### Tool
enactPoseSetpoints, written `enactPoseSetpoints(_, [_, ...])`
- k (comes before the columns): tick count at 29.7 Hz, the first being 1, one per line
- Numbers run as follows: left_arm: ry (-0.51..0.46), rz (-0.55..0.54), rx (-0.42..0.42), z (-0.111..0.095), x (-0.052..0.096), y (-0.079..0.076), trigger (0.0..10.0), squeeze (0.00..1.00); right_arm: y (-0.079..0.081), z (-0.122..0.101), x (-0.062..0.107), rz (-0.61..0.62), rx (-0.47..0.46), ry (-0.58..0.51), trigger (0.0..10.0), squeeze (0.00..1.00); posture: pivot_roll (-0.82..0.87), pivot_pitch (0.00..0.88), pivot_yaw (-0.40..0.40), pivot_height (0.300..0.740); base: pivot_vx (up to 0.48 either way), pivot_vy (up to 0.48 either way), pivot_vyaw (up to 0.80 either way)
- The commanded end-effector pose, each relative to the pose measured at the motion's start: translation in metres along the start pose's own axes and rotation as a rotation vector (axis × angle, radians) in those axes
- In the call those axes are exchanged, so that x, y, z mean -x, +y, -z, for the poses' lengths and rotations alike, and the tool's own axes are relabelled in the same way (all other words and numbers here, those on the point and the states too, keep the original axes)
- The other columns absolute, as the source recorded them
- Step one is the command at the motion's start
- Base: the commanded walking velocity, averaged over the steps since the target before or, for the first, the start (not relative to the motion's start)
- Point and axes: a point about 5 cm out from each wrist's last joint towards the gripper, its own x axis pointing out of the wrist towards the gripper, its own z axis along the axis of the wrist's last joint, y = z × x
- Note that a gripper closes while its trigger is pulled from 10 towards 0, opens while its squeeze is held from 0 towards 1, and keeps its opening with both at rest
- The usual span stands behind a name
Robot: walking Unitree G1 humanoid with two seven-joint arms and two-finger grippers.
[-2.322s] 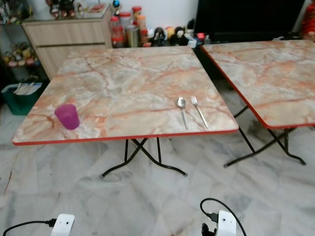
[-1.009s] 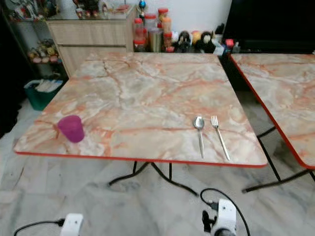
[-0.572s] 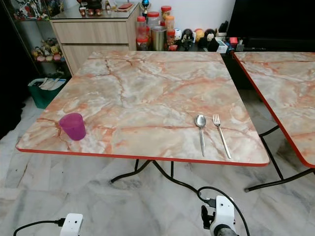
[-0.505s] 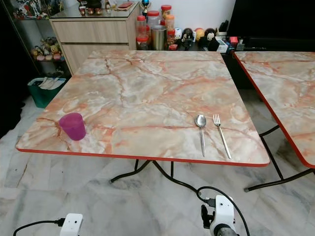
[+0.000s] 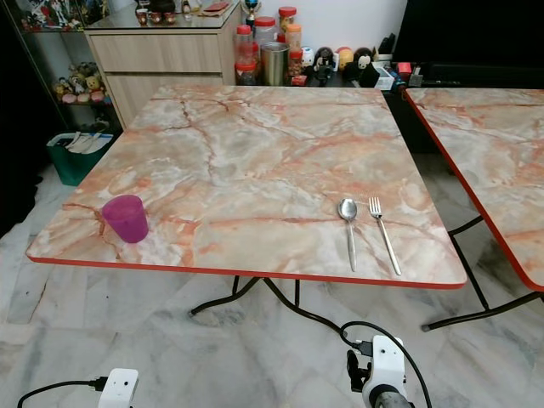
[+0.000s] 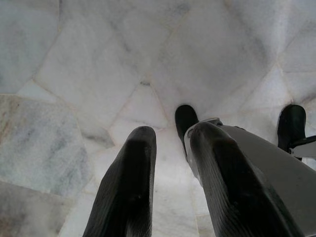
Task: Setting the table
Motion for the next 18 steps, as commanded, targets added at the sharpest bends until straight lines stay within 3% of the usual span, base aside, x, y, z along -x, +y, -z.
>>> enactPoseSetpoints(1, [0.003, -0.002, -0.006, 0.0009, 0.0006, 0.0044, 10.0, 0.0, -0.0008, -0.0016, 0.0009, 0.011, -0.025, -0.035, 10.0, 0.0, -0.02, 0.0, -0.008, 0.736, 0.0, 0.0, 0.0])
enactPoseSetpoints(4, [0.006, -0.002, -0.007, 0.0028, 0.001, 0.0054, 10.0, 0.0, -0.0027, -0.002, 0.0024, 0.059, -0.085, -0.073, 10.0, 0.0, -0.03, 0.0, 0.001, 0.736, 0.0, 0.0, 0.0])
enactPoseSetpoints(18, [-0.008, 0.008, -0.001, 0.0012, 0.0004, -0.0009, 10.0, 0.0, -0.0048, -0.0051, 0.004, 0.092, -0.076, -0.125, 10.0, 0.0, -0.02, 0.0, -0.003, 0.736, 0.0, 0.0, 0.0])
